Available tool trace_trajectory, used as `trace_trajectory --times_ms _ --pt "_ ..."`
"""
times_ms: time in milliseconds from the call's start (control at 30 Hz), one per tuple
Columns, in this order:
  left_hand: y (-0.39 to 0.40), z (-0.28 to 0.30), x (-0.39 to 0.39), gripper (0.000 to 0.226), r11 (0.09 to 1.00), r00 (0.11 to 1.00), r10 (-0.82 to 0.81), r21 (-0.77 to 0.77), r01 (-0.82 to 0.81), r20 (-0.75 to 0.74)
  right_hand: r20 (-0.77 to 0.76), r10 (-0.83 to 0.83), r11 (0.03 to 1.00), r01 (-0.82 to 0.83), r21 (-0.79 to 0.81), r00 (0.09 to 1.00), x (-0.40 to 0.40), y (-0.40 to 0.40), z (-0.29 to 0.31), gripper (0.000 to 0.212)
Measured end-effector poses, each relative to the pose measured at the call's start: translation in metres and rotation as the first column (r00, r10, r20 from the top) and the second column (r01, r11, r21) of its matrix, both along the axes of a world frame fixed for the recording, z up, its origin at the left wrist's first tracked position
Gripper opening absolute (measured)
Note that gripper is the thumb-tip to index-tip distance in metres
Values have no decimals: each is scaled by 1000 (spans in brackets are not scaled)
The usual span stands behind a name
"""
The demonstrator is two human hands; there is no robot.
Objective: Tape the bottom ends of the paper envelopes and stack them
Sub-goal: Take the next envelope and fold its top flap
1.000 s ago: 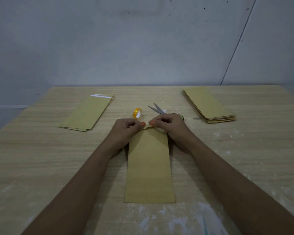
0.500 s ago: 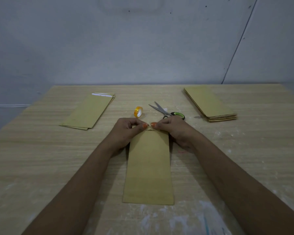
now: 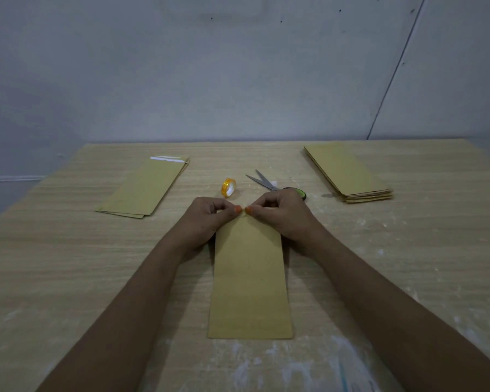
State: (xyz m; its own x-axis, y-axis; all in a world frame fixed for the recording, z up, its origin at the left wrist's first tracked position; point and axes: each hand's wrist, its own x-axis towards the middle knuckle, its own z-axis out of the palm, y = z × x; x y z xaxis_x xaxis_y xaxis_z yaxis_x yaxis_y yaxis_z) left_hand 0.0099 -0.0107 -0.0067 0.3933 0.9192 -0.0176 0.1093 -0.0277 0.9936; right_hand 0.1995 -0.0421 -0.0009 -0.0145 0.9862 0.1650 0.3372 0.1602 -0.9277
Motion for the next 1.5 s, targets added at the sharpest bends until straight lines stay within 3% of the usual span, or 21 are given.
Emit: trace_trajectory --times_ms 167,233,467,600,767,933,1167,1367,1500 --pt "-2 2 0 16 1000 1000 2 22 -2 -8 -165 21 970 -60 -235 986 1 0 1 36" --pt "-4 2 1 16 999 1000 6 31 -5 -15 -192 22 960 -74 -269 981 2 0 2 36" --pt "0 3 1 21 999 999 -15 44 17 -49 -154 54 981 -81 -174 987 4 0 1 20" --pt "2 1 4 24 999 999 -31 20 31 8 -76 40 992 -49 -117 996 6 3 -3 19" --pt "6 1 8 13 999 1000 -4 53 5 -19 -16 40 997 -41 -70 999 9 7 -4 18" --pt "9 -6 7 9 996 1000 5 89 -4 -7 -113 71 990 -84 -111 991 13 9 -6 14" --pt "8 -10 5 9 990 1000 6 142 -4 -16 -136 107 985 -123 -119 985 12 10 -7 10" --pt "17 -9 -8 27 978 976 -209 -1 209 64 -233 63 982 -102 -159 970 12 13 -6 3" --pt "20 -9 -9 31 975 968 -211 -43 219 138 -345 42 964 -129 -233 938 17 15 -3 3"
